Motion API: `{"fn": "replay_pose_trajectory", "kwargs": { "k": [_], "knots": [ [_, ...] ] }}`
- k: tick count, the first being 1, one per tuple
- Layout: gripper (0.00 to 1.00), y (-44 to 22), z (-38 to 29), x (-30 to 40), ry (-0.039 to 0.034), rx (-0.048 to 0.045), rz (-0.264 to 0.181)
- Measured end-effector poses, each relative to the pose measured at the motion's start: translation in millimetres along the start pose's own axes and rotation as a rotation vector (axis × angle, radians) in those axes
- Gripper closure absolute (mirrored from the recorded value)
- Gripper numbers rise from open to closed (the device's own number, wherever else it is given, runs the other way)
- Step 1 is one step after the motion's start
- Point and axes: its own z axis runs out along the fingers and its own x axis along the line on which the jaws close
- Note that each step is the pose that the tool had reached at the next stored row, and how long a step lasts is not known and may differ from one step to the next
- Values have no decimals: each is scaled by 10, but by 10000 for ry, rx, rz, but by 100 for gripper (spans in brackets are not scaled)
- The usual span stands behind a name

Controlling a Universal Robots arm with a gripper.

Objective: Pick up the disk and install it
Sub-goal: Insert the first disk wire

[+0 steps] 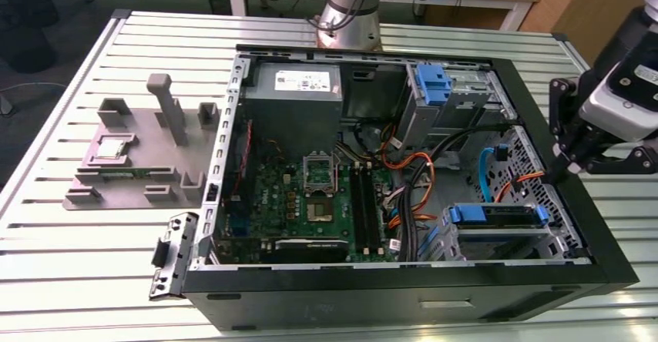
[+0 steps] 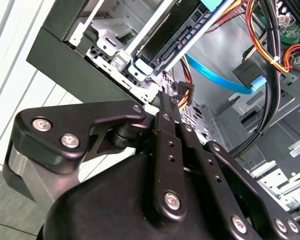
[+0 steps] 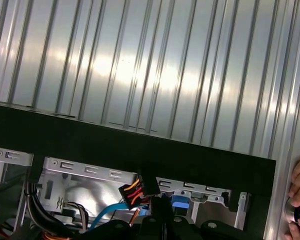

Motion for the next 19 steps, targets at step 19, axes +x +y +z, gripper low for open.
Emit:
{"fn": "replay_pose_trajectory", "kwargs": {
  "k": [19],
  "knots": [
    [90,11,-9,98,-286,-1,-305]
  ]
}}
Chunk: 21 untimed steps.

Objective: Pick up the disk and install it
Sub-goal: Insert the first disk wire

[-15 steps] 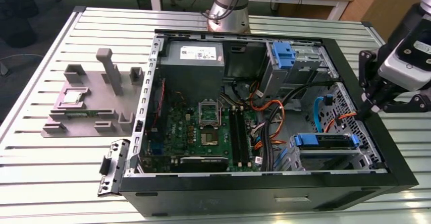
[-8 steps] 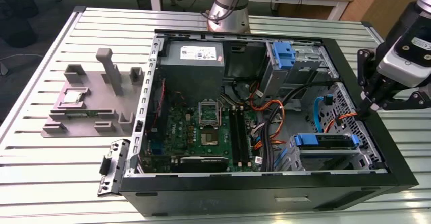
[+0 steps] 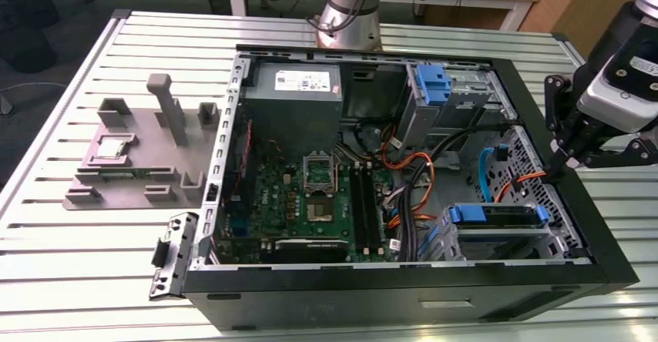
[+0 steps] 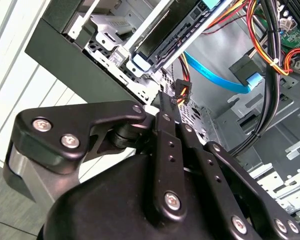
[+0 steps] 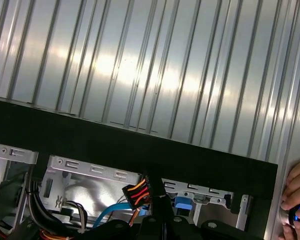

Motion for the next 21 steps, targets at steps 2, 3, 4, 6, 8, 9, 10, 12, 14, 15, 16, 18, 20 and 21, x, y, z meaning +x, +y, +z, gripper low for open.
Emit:
{"fn": "replay_pose_trajectory", "kwargs": {
  "k": [2,3,4,6,8,9,10,12,14,15,16,18,20,21],
  "knots": [
    [90,0,0,0,0,0,-1],
    [90,0,0,0,0,0,-1],
    [89,0,0,0,0,0,-2],
    [83,0,-8,0,-3,0,-2],
    [76,0,-33,-3,0,-1,-3],
    [76,0,-47,-5,0,0,-7],
    [76,0,-58,-6,-1,-1,-9],
    [76,1,-61,-7,-9,0,-20],
    [76,2,-63,-8,-46,-4,-110],
    [76,2,-64,-8,-57,-10,-177],
    [76,3,-64,-8,-63,-18,-256],
    [76,4,-61,-7,-64,-34,-436],
    [76,3,-50,-6,-66,-19,-631],
    [76,2,-43,-5,-69,9,-736]
  ]
}}
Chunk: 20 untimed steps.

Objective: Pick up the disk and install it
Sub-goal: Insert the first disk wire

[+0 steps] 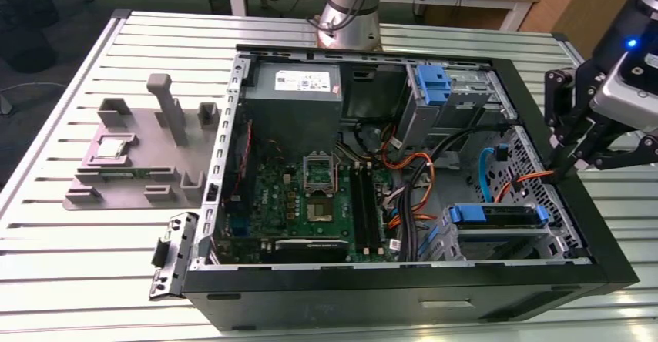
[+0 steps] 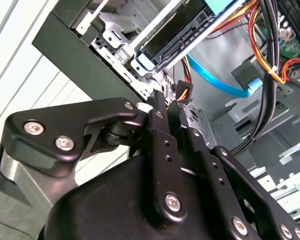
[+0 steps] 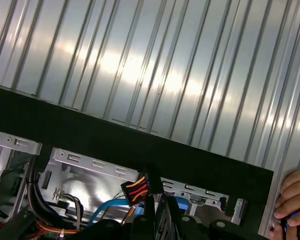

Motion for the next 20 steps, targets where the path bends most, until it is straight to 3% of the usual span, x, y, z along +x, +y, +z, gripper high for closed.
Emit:
{"fn": "replay_pose_trajectory", "kwargs": {
  "k": [2,4,7,20],
  "knots": [
    [76,1,15,2,-5,65,-210],
    [76,1,20,3,-59,116,-344],
    [76,14,24,1,-107,119,-446],
    [76,68,16,69,-112,115,-590]
  ]
}}
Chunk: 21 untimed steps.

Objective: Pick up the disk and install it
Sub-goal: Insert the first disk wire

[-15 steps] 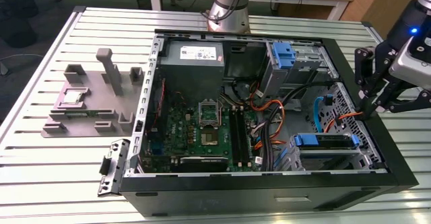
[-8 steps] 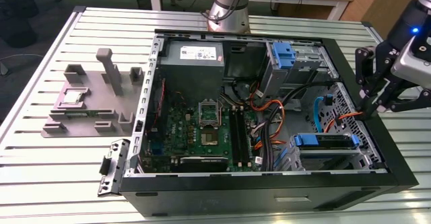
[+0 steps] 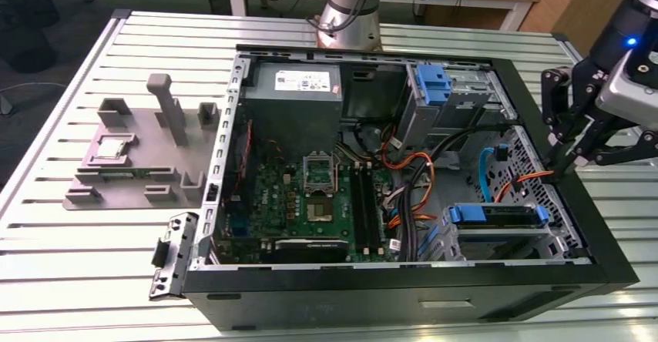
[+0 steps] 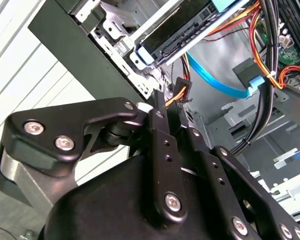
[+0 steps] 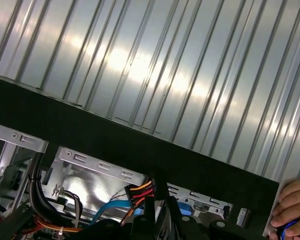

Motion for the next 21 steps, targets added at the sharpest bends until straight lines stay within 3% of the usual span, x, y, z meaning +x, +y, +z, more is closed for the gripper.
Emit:
{"fn": "replay_pose_trajectory", "kwargs": {
  "k": [5,8,11,13,21],
  "knots": [
    [75,3,9,1,-45,-35,-356],
    [63,5,18,2,-81,-48,-542],
    [63,8,40,4,-205,-31,-770],
    [63,16,47,2,-244,-23,-834],
    [63,31,48,3,-257,-3,-848]
  ]
}}
